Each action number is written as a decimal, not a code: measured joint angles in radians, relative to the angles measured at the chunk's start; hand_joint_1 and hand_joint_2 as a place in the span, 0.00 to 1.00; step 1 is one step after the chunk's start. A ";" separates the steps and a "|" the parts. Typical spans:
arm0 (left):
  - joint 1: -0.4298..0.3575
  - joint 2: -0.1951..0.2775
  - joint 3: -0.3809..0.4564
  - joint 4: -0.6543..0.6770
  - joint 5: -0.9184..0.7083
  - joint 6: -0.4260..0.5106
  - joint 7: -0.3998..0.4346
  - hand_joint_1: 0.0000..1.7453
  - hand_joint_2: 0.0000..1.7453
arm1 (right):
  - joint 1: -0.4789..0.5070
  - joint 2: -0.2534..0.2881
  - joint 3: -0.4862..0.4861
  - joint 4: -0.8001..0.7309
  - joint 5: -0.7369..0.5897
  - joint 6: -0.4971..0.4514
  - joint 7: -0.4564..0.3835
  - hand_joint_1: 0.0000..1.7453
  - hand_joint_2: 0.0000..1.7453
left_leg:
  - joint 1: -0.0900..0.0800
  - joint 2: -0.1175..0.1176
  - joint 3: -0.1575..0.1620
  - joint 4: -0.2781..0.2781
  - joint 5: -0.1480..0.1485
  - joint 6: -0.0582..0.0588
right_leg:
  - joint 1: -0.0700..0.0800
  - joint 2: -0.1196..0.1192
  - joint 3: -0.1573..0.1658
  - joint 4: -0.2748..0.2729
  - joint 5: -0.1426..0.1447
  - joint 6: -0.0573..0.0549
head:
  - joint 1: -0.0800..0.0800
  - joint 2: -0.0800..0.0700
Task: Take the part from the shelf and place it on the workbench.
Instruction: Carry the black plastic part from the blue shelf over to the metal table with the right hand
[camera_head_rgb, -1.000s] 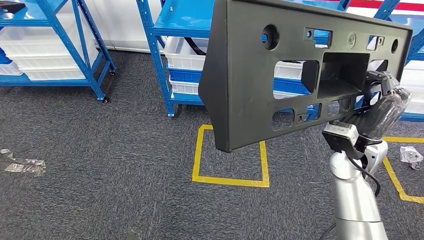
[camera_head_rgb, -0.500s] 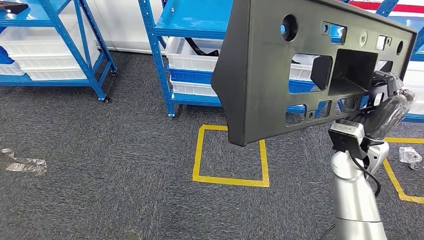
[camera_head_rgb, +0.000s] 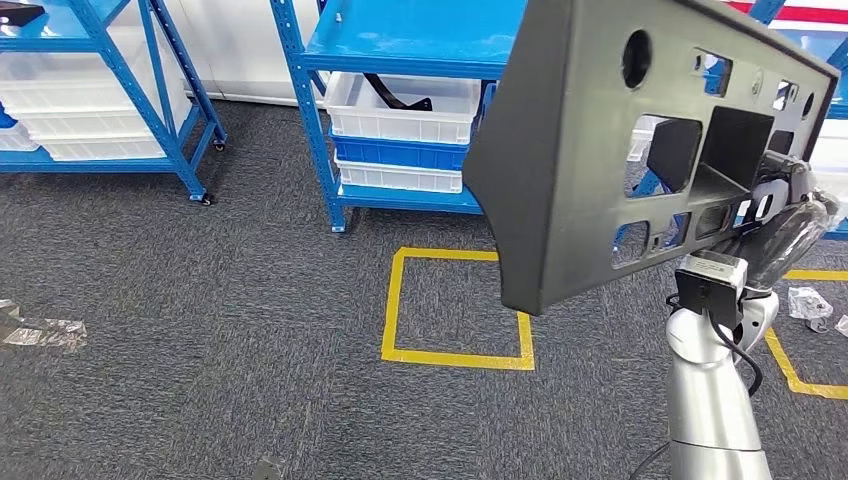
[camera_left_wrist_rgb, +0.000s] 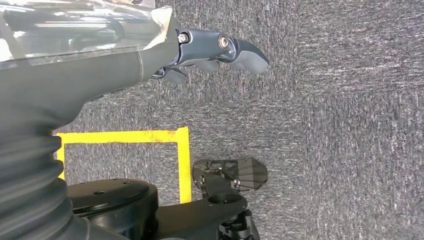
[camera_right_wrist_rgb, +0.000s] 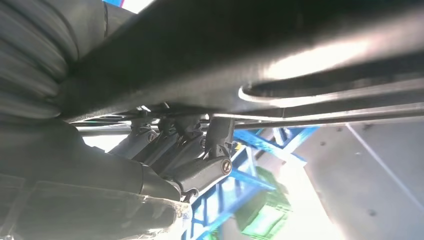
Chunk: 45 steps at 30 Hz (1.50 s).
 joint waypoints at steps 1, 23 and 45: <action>0.000 -0.001 0.000 0.000 0.000 0.000 0.000 0.00 1.00 | 0.006 0.000 0.000 0.000 -0.004 0.000 -0.001 0.89 1.00 | 0.002 0.006 -0.002 0.001 0.000 -0.002 | -0.003 0.000 -0.008 0.018 -0.001 0.007 | 0.000 0.000; -0.002 0.001 -0.011 -0.003 -0.002 0.002 0.009 0.00 1.00 | 0.033 0.006 -0.002 -0.007 -0.037 0.001 -0.029 0.89 1.00 | 0.011 -0.114 0.018 0.051 -0.062 -0.013 | 0.006 0.103 0.083 -0.237 0.138 -0.023 | 0.001 0.000; 0.000 0.001 -0.021 -0.004 -0.003 0.000 0.012 0.00 1.00 | 0.057 -0.003 -0.011 -0.017 -0.053 -0.001 -0.044 0.89 1.00 | 0.015 -0.016 -0.077 0.264 -0.189 -0.065 | -0.013 0.011 0.092 -0.253 0.137 -0.027 | -0.006 0.000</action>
